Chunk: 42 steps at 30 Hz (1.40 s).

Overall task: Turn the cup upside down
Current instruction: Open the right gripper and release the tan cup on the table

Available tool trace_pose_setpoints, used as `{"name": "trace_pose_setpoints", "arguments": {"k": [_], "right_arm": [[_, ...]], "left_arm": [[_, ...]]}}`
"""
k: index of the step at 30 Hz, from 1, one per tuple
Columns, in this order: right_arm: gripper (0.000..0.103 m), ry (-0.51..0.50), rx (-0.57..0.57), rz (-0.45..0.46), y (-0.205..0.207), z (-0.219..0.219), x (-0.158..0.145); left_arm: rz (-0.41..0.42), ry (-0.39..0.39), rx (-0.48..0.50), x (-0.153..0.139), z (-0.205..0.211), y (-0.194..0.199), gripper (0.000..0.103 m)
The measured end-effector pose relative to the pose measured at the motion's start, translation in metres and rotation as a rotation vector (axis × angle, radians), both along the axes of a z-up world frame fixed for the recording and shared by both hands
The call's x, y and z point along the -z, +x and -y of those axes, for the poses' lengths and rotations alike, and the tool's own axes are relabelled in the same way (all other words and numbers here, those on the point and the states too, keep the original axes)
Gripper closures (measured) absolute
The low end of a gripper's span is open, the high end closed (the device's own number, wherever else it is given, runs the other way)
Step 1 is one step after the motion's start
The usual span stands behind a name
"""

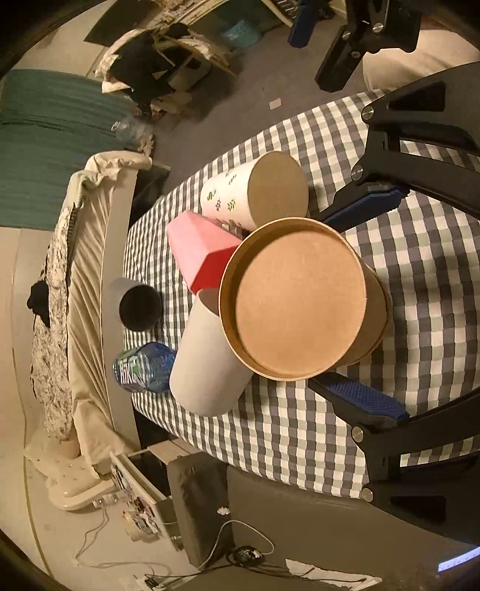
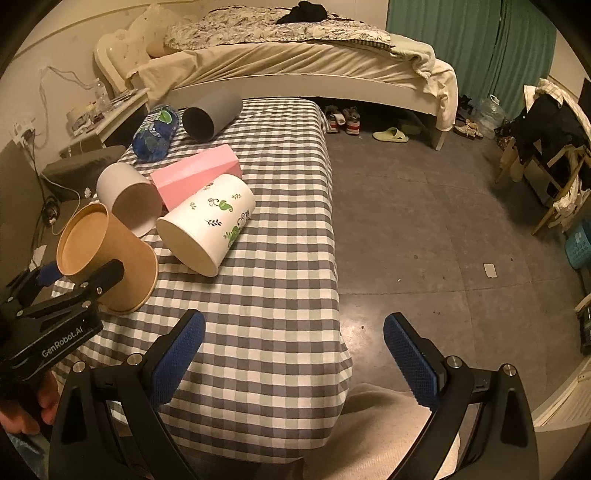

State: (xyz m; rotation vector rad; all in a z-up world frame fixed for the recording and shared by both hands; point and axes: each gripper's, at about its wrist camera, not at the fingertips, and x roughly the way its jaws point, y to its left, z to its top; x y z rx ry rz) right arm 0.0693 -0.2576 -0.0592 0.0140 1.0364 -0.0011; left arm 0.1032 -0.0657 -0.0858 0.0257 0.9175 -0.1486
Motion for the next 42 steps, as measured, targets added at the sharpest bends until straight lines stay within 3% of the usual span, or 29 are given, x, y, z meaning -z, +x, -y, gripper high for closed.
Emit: {"name": "trace_pose_setpoints", "arguments": {"k": [8,21,24,26,31,42], "right_arm": [[0.005,-0.007,-0.026,0.038,-0.005,-0.01,-0.017],[0.005,0.032,-0.027,0.238,-0.03,-0.017,-0.092],[0.005,0.048,-0.032,0.281,-0.037,-0.022,-0.103],[0.002,0.054,-0.037,0.296,-0.043,-0.025,-0.107],[0.0,0.066,-0.025,0.35,-0.062,-0.028,-0.103],[0.0,0.038,-0.062,0.348,-0.072,-0.048,-0.066]], "left_arm": [[0.022,-0.023,-0.003,-0.018,-0.003,-0.004,0.015],[0.153,-0.009,-0.039,-0.098,-0.035,-0.032,0.013],[0.175,0.004,-0.057,-0.111,-0.046,-0.044,0.001],[0.202,0.012,-0.059,-0.116,-0.052,-0.055,0.0],[0.236,0.037,-0.077,-0.113,-0.064,-0.072,0.0],[0.223,-0.025,-0.148,-0.083,-0.08,-0.089,0.0]]}}
